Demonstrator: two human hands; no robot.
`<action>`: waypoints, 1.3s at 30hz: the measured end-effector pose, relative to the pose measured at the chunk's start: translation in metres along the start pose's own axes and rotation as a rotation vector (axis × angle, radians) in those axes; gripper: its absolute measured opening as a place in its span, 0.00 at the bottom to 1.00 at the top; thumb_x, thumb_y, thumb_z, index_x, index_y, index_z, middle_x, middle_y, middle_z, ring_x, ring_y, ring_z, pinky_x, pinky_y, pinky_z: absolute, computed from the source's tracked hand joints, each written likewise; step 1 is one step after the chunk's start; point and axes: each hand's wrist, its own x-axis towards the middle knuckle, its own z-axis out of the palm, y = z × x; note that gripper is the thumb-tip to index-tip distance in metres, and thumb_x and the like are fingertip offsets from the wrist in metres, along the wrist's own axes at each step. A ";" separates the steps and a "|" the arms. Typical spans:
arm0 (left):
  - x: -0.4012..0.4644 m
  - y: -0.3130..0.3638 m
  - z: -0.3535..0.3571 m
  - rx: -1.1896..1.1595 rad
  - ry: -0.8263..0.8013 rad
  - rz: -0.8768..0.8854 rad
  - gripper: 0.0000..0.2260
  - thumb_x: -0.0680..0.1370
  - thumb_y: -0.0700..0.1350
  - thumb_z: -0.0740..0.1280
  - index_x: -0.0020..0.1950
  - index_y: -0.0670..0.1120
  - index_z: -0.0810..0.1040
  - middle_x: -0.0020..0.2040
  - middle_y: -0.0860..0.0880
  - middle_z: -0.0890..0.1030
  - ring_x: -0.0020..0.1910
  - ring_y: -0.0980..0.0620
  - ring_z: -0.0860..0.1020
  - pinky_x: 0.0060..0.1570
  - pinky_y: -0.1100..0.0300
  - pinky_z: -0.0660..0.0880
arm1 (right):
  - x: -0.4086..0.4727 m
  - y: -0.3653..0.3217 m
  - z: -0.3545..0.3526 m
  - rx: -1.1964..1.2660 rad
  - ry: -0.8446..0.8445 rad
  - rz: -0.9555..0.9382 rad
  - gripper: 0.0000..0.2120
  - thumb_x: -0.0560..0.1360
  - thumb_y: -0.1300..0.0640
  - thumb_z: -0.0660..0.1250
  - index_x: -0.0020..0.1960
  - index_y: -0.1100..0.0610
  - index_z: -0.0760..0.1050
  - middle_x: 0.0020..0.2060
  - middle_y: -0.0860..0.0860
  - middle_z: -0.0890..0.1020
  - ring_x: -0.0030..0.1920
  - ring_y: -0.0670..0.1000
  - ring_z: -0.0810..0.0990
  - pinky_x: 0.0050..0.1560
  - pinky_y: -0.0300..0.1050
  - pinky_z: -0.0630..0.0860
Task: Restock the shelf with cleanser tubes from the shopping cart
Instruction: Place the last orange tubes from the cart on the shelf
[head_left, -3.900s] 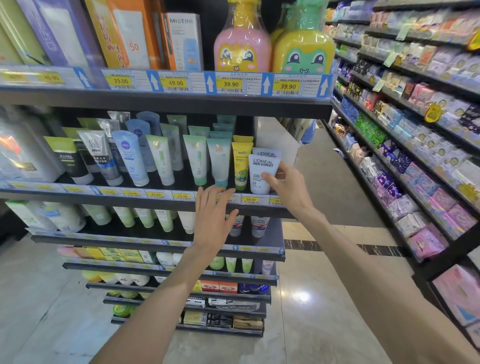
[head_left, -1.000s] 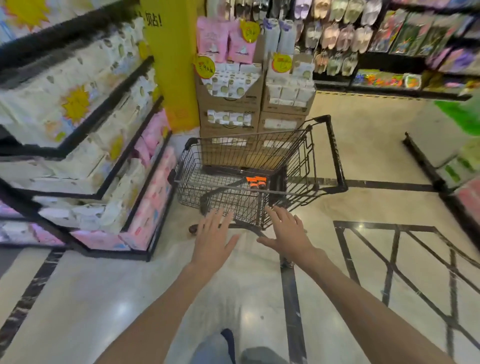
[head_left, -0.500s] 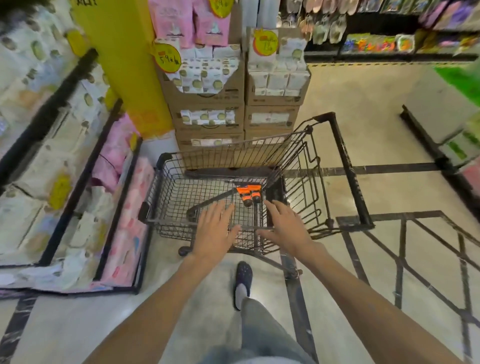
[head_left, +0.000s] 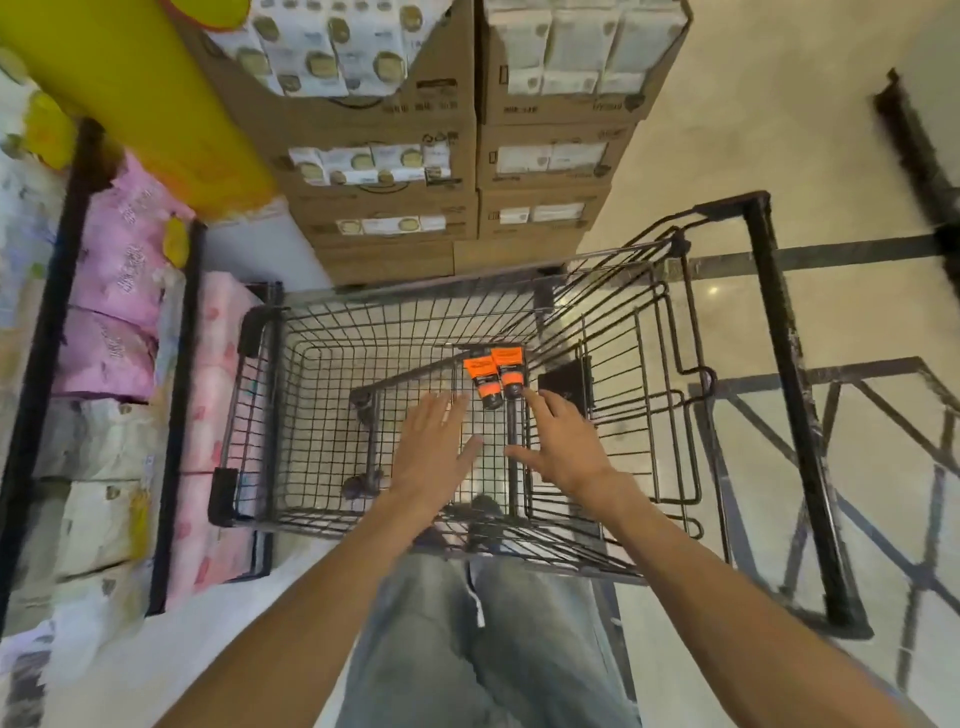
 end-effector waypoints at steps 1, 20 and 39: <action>0.015 -0.005 0.006 -0.011 -0.023 -0.011 0.31 0.85 0.61 0.55 0.85 0.50 0.52 0.85 0.47 0.53 0.84 0.46 0.50 0.82 0.44 0.50 | 0.013 0.003 0.004 0.009 -0.004 0.021 0.45 0.75 0.35 0.69 0.83 0.52 0.53 0.79 0.57 0.63 0.79 0.57 0.61 0.75 0.58 0.66; 0.250 -0.062 0.205 -0.416 -0.246 -0.341 0.33 0.83 0.59 0.64 0.84 0.50 0.55 0.82 0.45 0.62 0.80 0.44 0.62 0.74 0.46 0.64 | 0.146 0.054 0.122 0.246 -0.099 0.209 0.42 0.79 0.45 0.71 0.83 0.51 0.50 0.74 0.57 0.66 0.70 0.61 0.71 0.65 0.57 0.73; 0.208 -0.143 0.197 -0.582 -0.134 -0.434 0.40 0.74 0.42 0.76 0.79 0.61 0.61 0.61 0.50 0.69 0.58 0.50 0.73 0.60 0.54 0.77 | 0.208 0.043 0.152 0.164 -0.153 0.339 0.35 0.82 0.46 0.66 0.81 0.57 0.55 0.74 0.60 0.68 0.72 0.62 0.70 0.65 0.58 0.74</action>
